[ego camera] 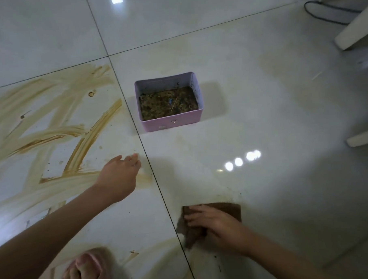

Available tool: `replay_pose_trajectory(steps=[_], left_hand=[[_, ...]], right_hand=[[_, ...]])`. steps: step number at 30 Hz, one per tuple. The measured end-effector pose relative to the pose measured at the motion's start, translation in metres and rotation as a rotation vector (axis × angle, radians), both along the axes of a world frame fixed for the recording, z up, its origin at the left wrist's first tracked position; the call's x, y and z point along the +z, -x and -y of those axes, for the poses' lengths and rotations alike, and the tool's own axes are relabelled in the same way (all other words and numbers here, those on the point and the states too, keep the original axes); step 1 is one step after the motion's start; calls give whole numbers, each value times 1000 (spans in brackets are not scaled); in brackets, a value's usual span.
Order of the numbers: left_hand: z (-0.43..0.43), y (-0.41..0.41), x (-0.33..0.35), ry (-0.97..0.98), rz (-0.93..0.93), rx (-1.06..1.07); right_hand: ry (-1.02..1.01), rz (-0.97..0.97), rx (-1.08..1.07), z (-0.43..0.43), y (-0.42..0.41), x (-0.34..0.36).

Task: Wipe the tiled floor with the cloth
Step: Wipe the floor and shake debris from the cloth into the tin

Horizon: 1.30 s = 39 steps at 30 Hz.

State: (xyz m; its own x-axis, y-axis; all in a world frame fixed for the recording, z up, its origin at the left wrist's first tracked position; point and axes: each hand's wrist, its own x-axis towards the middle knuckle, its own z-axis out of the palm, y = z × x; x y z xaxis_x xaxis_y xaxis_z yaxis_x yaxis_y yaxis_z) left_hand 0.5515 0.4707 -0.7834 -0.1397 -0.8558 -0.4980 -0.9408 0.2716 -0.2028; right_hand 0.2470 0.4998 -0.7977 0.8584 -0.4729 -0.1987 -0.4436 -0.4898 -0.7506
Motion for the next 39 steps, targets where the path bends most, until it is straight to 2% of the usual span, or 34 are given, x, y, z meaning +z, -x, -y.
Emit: replay_pose_trajectory(steps=[2, 5, 7, 10, 13, 16, 17, 22, 26, 28, 32, 34, 36, 39], left_hand=[[4, 3, 4, -29, 44, -12], [7, 7, 9, -101, 61, -3], [10, 10, 12, -146, 64, 13], [17, 15, 21, -248, 95, 34], [26, 27, 34, -332, 189, -53], [39, 50, 40, -303, 184, -131], [43, 59, 40, -253, 151, -148], [40, 77, 28, 47, -86, -226], [23, 70, 22, 78, -296, -176], [16, 68, 18, 79, -373, -186], [16, 68, 12, 35, -382, -219], [21, 69, 11, 47, -406, -207], [25, 72, 10, 86, -452, -222], [23, 76, 7, 146, -496, -270]], right_hand=[[-18, 12, -174, 24, 11, 11], [53, -76, -633, 88, 43, 9], [117, -193, -729, 103, 56, 0], [178, -255, -726, 54, 32, -16], [140, -201, -532, -19, 11, -10], [78, -150, -389, -31, 29, 8], [91, -157, -423, -22, 40, 15], [202, -185, -904, 36, 97, 25], [114, -278, -1118, 12, 85, -9], [110, -256, -1107, -19, 63, -17], [123, -258, -766, -69, 50, -7], [126, -345, -696, -70, 63, 1], [134, -445, -815, -56, 88, 2], [136, -567, -1122, -41, 131, 2]])
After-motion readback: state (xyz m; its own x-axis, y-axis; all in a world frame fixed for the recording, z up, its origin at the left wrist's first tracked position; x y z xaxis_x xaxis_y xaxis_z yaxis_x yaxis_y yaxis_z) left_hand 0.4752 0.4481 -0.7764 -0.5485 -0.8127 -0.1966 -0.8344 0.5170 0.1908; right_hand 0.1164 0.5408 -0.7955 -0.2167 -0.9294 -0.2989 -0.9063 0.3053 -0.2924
